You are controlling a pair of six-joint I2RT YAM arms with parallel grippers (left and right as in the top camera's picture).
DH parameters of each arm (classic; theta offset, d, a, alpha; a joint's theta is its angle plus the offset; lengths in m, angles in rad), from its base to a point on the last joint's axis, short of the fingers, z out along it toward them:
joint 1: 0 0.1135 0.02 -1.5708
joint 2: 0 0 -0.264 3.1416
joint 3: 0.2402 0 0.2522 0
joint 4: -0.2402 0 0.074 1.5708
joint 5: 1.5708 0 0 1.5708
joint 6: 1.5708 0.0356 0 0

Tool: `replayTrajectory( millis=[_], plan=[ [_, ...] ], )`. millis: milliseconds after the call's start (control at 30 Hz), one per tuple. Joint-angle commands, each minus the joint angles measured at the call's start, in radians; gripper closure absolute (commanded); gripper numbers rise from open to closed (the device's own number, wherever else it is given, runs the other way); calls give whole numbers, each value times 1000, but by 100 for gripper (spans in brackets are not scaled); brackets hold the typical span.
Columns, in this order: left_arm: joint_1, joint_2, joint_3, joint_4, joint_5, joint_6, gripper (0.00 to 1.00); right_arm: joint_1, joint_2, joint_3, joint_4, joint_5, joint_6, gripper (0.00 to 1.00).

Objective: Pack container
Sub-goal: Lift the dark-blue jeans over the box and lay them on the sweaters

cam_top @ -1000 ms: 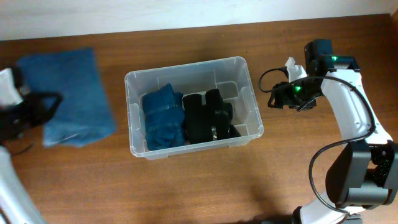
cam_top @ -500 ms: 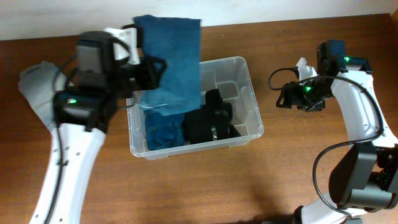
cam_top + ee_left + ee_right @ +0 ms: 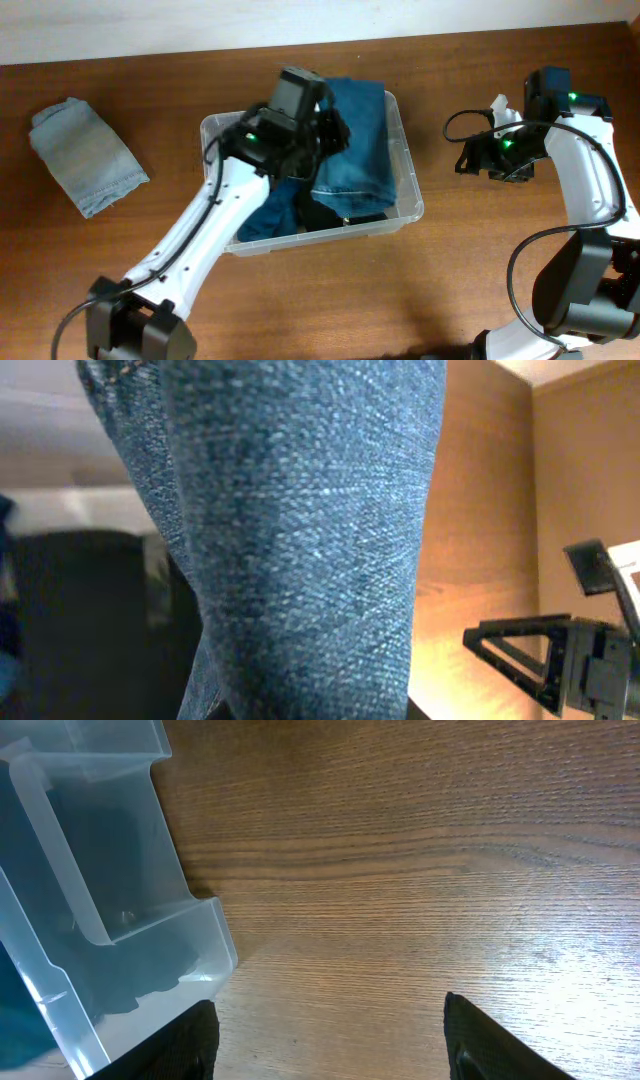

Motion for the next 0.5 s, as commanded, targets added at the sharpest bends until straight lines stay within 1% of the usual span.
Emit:
replayTrajectory(
  millis=[0,67,133,233,267,300,333,367,400,433,467],
  plan=[
    [-43,-24,26,29,16,-72,99,-4,-36,2,0,12,9,35],
    [-69,-20,25,-8,8,-72,100,-4,-36,2,0,12,9,35],
    [-79,-8,23,-48,-36,-75,99,-4,-36,2,0,12,9,35],
    [-79,17,23,-70,-44,-75,99,-4,-36,2,0,12,9,35],
    [-79,27,23,-72,-45,-74,98,-4,-36,2,0,12,9,35],
    [-79,41,23,-78,-46,-74,67,-4,-36,2,0,12,9,35],
    [-78,51,23,-86,-56,-74,41,-4,-36,2,-1,12,9,35],
    [-78,64,23,-96,-76,-43,36,-4,-36,2,0,12,9,35],
    [-74,68,23,-110,-128,31,24,-4,-36,2,0,12,9,35],
    [-70,68,24,-122,-174,71,19,-4,-36,2,0,12,9,35],
    [-59,67,24,-146,-253,123,17,-4,-36,2,0,12,9,35]
  ],
)
